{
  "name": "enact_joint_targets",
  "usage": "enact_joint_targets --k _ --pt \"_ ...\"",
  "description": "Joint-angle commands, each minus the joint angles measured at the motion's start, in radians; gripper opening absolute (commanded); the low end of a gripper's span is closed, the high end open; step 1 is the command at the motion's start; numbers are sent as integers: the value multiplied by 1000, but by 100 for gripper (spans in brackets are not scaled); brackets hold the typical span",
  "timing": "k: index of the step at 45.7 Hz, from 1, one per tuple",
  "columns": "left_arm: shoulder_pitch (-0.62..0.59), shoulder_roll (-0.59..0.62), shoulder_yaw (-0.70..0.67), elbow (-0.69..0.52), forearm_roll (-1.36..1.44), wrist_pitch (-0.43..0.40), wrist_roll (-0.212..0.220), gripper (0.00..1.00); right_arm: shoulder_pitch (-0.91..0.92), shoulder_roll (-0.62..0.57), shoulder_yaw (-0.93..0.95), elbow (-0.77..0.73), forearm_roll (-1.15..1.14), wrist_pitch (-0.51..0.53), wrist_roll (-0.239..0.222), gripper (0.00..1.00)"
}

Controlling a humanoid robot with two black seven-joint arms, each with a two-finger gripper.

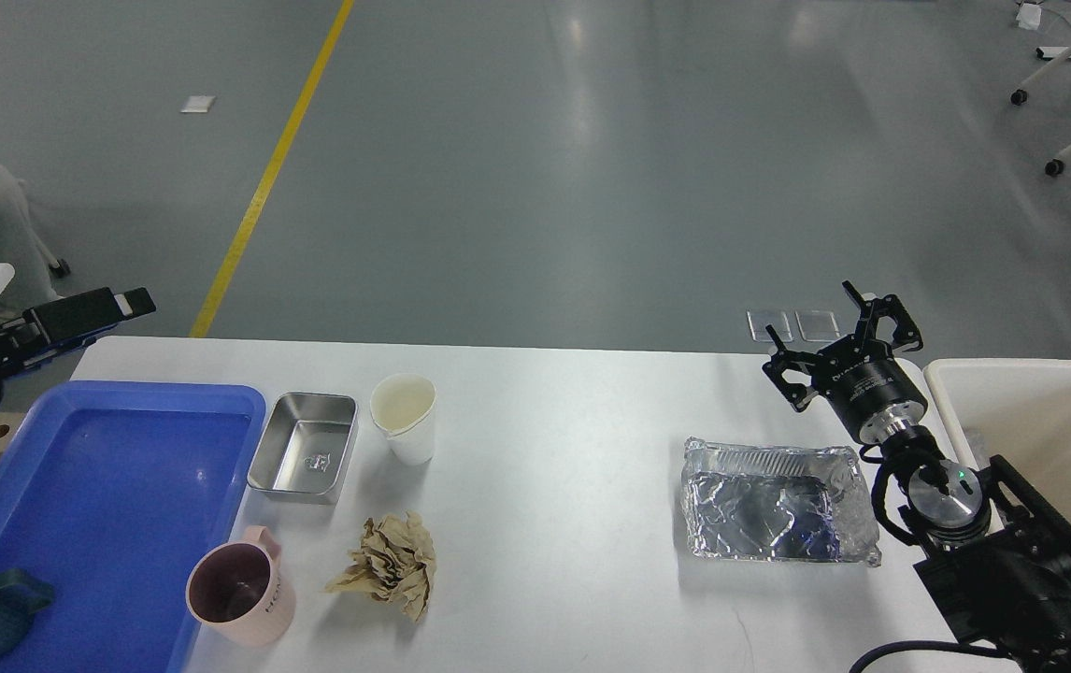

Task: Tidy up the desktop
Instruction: 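Move the left gripper over the blue tray toward the pink mug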

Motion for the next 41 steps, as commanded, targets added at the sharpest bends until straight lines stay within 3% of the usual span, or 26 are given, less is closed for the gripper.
enact_joint_targets --k 1,5,16,41 --pt "36 23 50 12 266 -4 -46 93 -2 4 0 -2 0 0 0 100" --pt "46 37 84 12 423 24 -89 93 -8 5 0 -5 0 0 0 100" --pt "49 98 121 0 445 53 -190 93 -10 7 0 -6 0 1 0 100" --pt "51 112 122 5 506 38 -201 93 -10 8 -3 -11 0 0 0 100"
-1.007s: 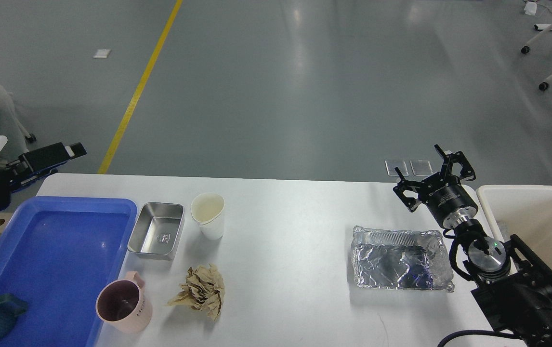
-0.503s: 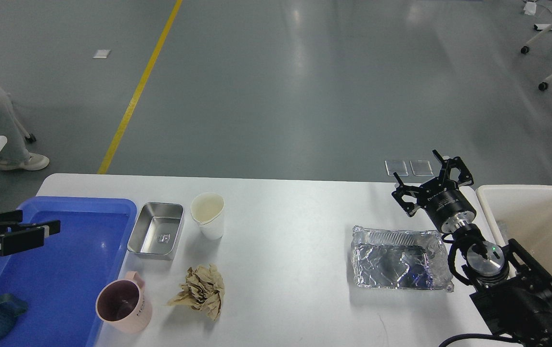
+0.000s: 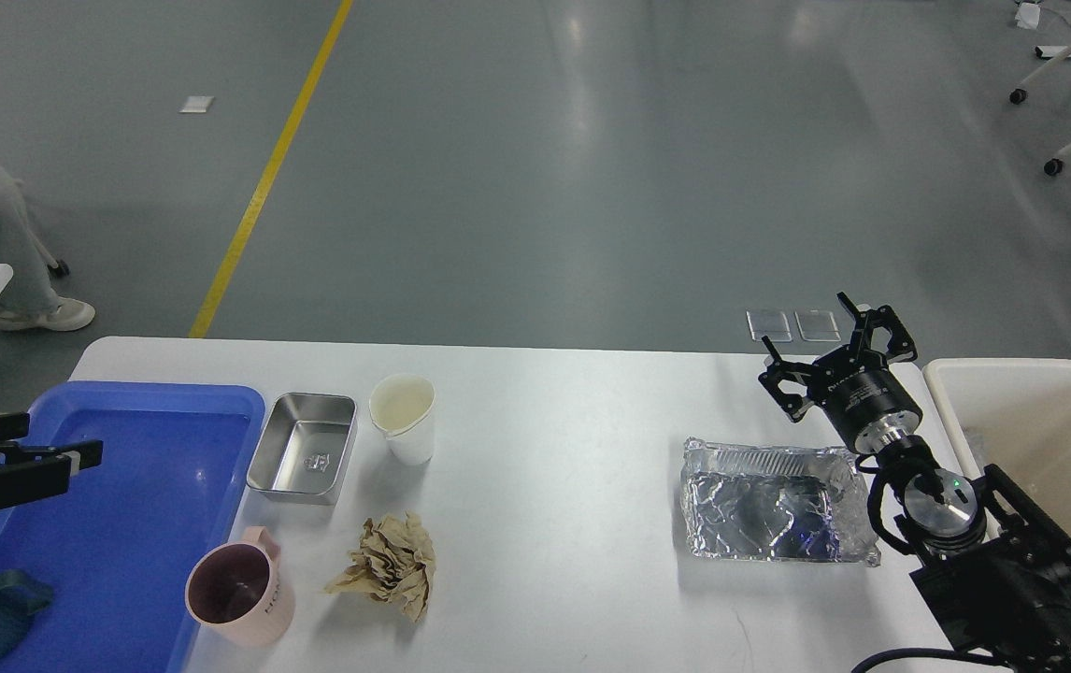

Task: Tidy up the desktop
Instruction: 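Move the left gripper over the blue tray toward the pink mug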

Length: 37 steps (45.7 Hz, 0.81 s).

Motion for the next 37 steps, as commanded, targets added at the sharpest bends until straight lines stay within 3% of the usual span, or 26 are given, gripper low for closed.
enact_joint_targets --k 1,4,10,13,19,27,31,37 --pt "0 1 0 2 -7 -11 -11 93 0 2 0 0 0 -2 0 100" --pt "-9 7 -9 0 -20 -39 -36 93 -1 3 0 -2 0 -2 0 100" --pt "-34 47 -58 5 -236 -131 -164 93 -4 2 0 -2 0 -2 0 100" --pt "-37 64 -75 9 -285 -174 -192 93 -7 2 0 -2 0 -2 0 100" --pt "-67 69 -82 12 -296 -229 -195 93 -9 3 0 -2 0 -2 0 100" --pt "-165 98 -121 11 -342 -399 -180 91 -9 5 0 -3 0 -2 0 100" --pt "-173 98 -124 11 -356 -404 -171 92 -9 14 0 -5 0 -2 0 100" --pt "-173 85 -124 11 -356 -350 -94 92 -9 22 -2 -5 -1 -2 0 100"
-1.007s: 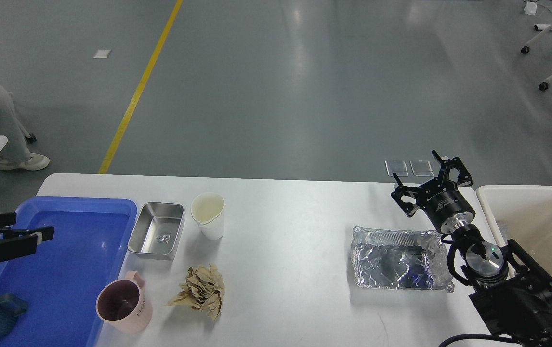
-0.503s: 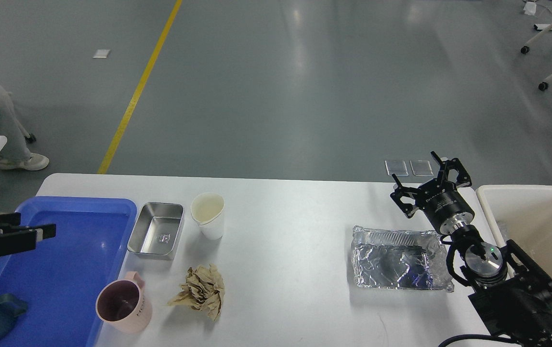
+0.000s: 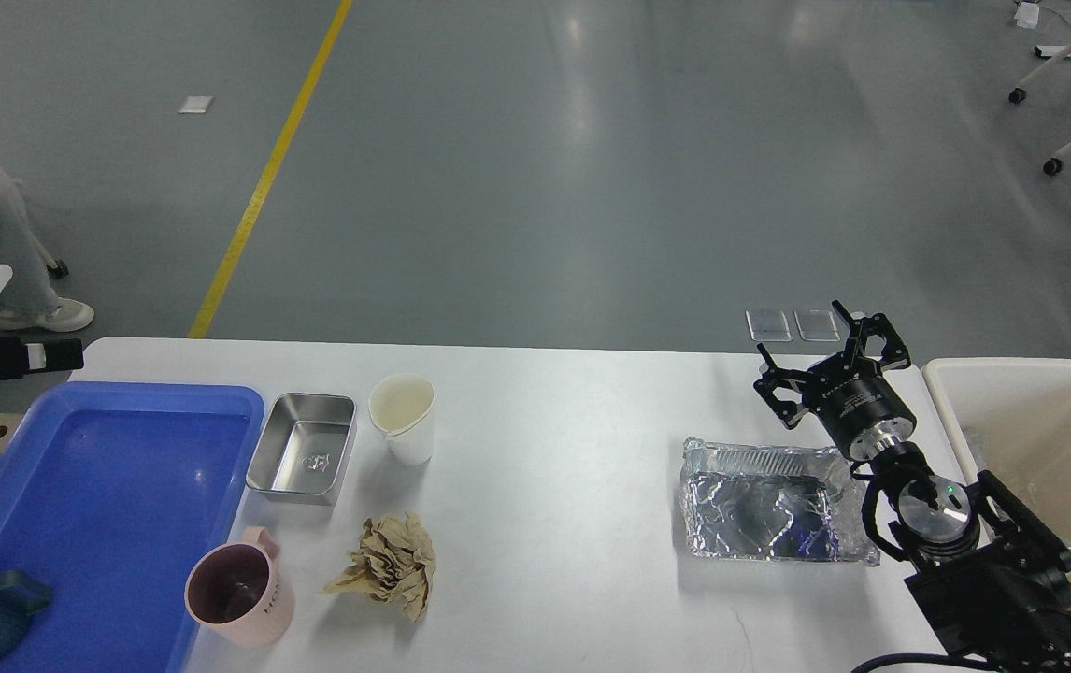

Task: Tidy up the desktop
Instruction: 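Move the left gripper over the blue tray toward the pink mug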

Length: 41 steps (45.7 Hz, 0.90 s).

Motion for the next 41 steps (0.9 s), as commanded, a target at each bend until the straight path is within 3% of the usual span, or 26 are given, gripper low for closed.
enact_joint_targets --k 1,5,13,26,41 --pt "-2 -11 -1 -2 -2 48 75 92 0 8 -1 0 -2 0 0 100" --pt "-5 -13 -3 -3 -5 45 117 92 1 12 -1 -2 -3 0 0 100" --pt "-78 -13 -3 -2 -8 1 140 92 3 24 -3 -2 -5 0 0 100" --pt "-100 -11 -3 -2 -4 -117 137 95 7 31 -3 -3 -9 0 0 100" --pt "-89 -14 0 -3 1 -118 135 95 9 31 -4 -3 -12 0 0 100"
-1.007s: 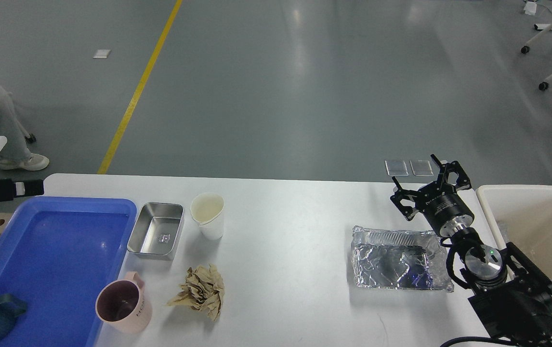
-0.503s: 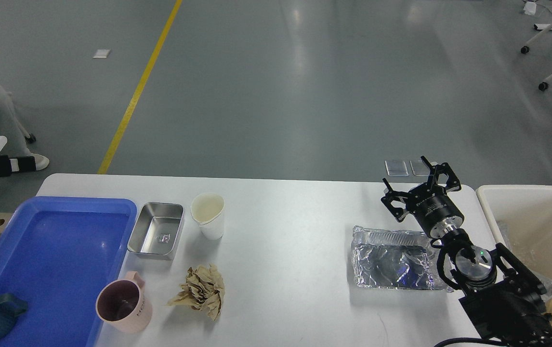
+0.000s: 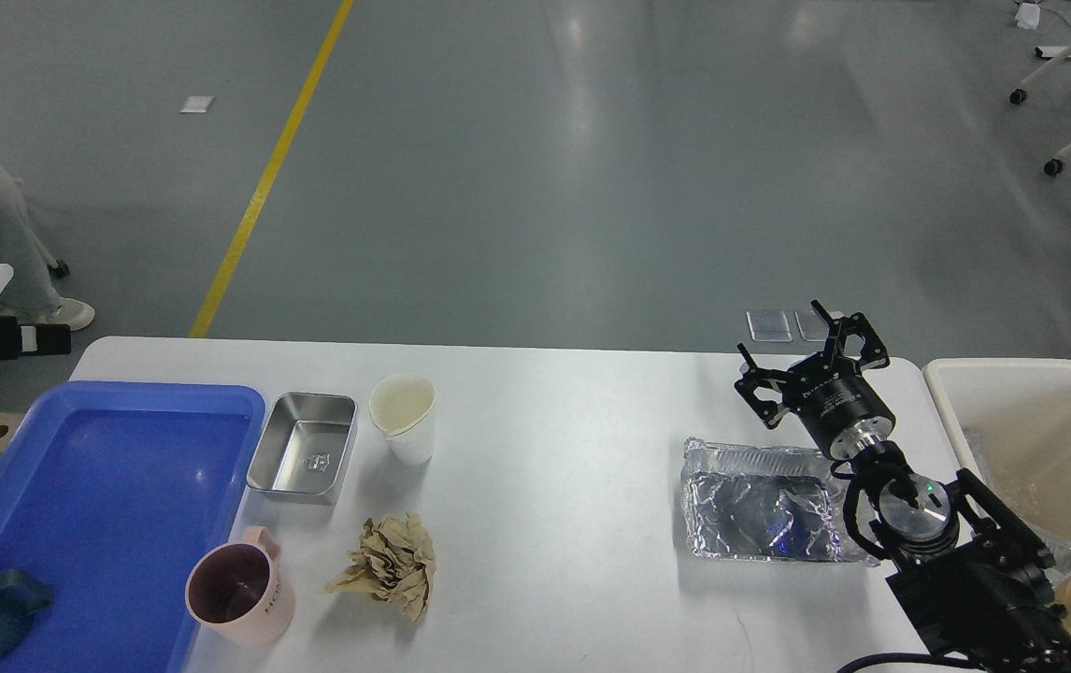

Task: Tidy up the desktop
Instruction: 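Move the left gripper over the blue tray toward the pink mug, then lower the left gripper and grasp the pink mug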

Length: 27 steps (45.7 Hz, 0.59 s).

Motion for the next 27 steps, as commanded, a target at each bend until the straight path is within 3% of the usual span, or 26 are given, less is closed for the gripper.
enact_joint_targets --k 1,9,18,27 --pt "12 -3 4 1 6 10 1 95 0 1 -3 0 -2 0 0 100" --pt "25 -108 46 9 55 36 2 95 0 12 -4 0 -6 0 0 100" --pt "68 -205 197 17 156 193 14 94 0 7 -7 2 -6 0 0 100" --pt "97 -257 283 20 213 260 47 93 -3 4 -7 -1 -6 0 0 100"
